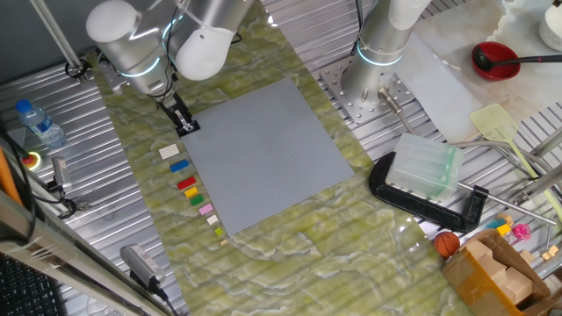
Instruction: Build with small Lego blocks
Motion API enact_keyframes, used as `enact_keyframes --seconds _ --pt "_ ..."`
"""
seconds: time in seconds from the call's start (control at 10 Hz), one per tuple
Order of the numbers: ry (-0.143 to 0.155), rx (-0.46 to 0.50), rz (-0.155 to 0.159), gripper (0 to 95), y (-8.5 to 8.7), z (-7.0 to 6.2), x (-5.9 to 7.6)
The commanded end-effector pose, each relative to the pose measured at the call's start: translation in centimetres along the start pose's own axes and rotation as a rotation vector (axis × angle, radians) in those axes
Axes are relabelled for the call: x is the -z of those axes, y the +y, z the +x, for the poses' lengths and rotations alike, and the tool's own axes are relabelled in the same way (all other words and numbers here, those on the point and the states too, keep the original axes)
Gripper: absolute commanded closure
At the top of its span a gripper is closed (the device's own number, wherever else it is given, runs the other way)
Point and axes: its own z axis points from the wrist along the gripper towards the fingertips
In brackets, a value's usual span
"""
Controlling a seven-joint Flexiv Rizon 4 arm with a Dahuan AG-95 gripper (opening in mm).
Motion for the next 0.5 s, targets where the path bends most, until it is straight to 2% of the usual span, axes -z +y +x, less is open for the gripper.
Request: enact_keyframes --seconds 0.1,0.5 --pt "0.001 -0.001 0.002 95.0 -0.04 -0.06 -1.37" --pt "0.008 -0.006 0.003 95.0 -0.06 0.0 -1.78"
